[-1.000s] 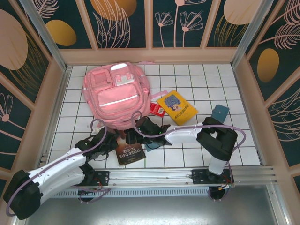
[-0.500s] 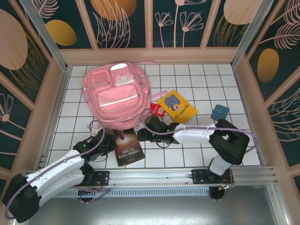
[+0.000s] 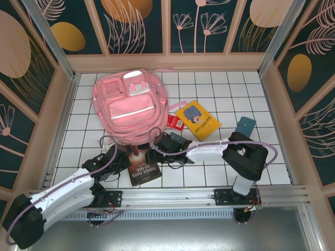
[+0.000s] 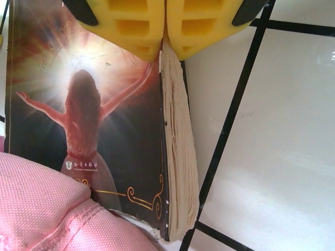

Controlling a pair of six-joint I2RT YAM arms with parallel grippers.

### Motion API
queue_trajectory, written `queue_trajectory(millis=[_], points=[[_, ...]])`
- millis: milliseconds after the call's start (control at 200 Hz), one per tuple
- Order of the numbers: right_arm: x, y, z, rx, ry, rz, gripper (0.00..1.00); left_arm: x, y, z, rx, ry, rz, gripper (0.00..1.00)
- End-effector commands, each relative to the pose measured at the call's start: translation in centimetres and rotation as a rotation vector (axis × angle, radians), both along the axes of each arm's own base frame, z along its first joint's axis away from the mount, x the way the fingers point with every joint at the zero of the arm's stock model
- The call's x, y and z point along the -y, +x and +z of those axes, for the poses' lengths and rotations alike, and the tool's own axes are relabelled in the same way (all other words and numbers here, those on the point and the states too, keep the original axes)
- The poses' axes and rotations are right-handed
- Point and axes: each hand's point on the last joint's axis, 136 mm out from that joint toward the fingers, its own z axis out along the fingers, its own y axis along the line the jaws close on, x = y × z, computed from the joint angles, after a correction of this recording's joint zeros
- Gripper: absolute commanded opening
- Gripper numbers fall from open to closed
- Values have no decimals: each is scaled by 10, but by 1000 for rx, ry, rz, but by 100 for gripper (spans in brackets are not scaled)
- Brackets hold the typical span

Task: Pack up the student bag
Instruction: Pick up the book from the bottom-center of the table.

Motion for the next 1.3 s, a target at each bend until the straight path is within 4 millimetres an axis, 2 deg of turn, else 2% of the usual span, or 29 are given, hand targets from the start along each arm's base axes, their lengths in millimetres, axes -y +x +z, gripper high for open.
queue_trajectory(millis=[0, 130, 255, 385, 500, 586, 666, 786, 826, 876, 901, 926, 981, 1071, 1166, 1291], points=[[-26, -17, 0, -71, 112, 74, 77, 1, -7, -12, -34, -13, -4, 0], [-43, -31, 18, -113, 259, 143, 75, 7, -7, -15, -40, -51, -4, 0], [-48, -36, 36, -127, 361, 180, 72, 13, -8, -17, -44, -93, -4, 0], [-44, -35, 60, -119, 472, 194, 68, 12, -8, -19, -47, -90, -3, 0], [-38, -32, 68, -96, 494, 187, 64, 13, -7, -17, -44, -94, -6, 0], [-36, -31, 66, -99, 494, 184, 53, 15, -6, -15, -36, -99, -10, 0], [-36, -30, 61, -109, 492, 177, 49, 16, -5, -14, -31, -100, -17, 0], [-38, -30, 54, -148, 502, 169, 29, 19, -2, -9, -21, -107, -27, 0], [-38, -30, 53, -157, 509, 163, 20, 20, -2, -7, -16, -110, -32, 0], [-35, -29, 52, -167, 517, 151, 14, 22, 0, -3, -6, -116, -35, 0], [-34, -29, 52, -171, 519, 145, 7, 23, 1, -1, 0, -120, -37, 1], [-32, -28, 52, -176, 519, 137, 0, 23, 2, 1, 4, -123, -36, 2], [-26, -27, 53, -173, 521, 119, 0, 25, 4, 5, 14, -124, -41, 7], [-13, -21, 61, -152, 523, 78, 0, 25, 7, 12, 26, -109, -49, 30], [6, -14, 77, -102, 527, 34, 0, 25, 11, 22, 43, -94, -53, 51], [35, -2, 101, -22, 524, -28, 0, 25, 17, 34, 69, -82, -56, 61]])
